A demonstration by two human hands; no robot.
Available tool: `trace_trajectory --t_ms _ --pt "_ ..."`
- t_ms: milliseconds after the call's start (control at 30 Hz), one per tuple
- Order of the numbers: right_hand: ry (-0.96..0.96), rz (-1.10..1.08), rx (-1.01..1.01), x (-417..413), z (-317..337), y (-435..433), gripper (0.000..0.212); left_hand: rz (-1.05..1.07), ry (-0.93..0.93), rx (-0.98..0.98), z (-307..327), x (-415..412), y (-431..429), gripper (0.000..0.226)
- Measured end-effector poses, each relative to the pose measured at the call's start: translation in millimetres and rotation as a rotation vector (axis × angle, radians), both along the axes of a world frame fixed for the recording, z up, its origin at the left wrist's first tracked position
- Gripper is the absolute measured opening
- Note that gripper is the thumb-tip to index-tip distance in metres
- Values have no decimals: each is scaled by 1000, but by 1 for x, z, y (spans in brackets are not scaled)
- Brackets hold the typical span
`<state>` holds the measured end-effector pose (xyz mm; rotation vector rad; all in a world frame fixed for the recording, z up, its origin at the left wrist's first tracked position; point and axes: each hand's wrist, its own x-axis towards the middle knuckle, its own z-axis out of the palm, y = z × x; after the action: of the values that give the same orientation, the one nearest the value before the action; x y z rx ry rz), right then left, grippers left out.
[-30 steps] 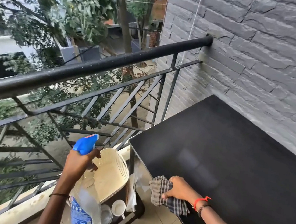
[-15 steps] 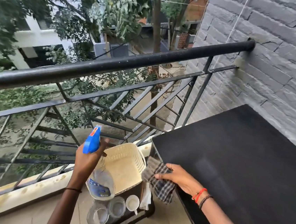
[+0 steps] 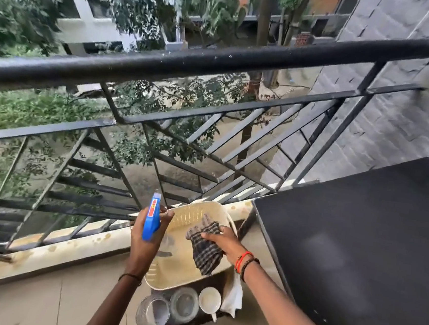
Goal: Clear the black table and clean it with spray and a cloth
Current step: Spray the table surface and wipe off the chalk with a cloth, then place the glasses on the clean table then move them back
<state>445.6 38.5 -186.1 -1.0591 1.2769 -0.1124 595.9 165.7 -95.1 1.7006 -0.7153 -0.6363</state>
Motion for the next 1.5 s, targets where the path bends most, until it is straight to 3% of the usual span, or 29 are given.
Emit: trace_trajectory --t_ms 67,167,267,400,533,600,767,1000,1067,1367,1500 --pt "8 4 6 10 -25 -1 35 2 27 15 -20 5 0 8" --pt "37 -10 -3 22 -53 -2 28 41 102 73 -57 10 2 40" --pt "35 -41 12 29 -68 -3 20 77 135 69 -81 8 4 52" --pt "12 -69 87 32 -93 -9 15 84 148 104 -110 7 6 54" --pt "-10 -100 160 33 -107 -12 14 75 63 118 -116 5 2 36" --pt "-4 -98 168 33 -113 -14 17 69 42 110 -112 3 -2 38" --pt "252 100 -69 30 -117 -20 33 73 -94 106 -109 -8 -5 52" --pt "557 388 -344 22 -106 -22 12 92 -38 63 -116 -13 0 64" --pt "589 418 -395 23 -103 -19 17 92 -12 68 -118 -14 5 66" --pt "412 306 -498 23 -69 10 29 84 -14 107 -124 -13 21 62" --pt "343 282 -551 17 -53 23 34 57 -51 164 -121 -16 28 78"
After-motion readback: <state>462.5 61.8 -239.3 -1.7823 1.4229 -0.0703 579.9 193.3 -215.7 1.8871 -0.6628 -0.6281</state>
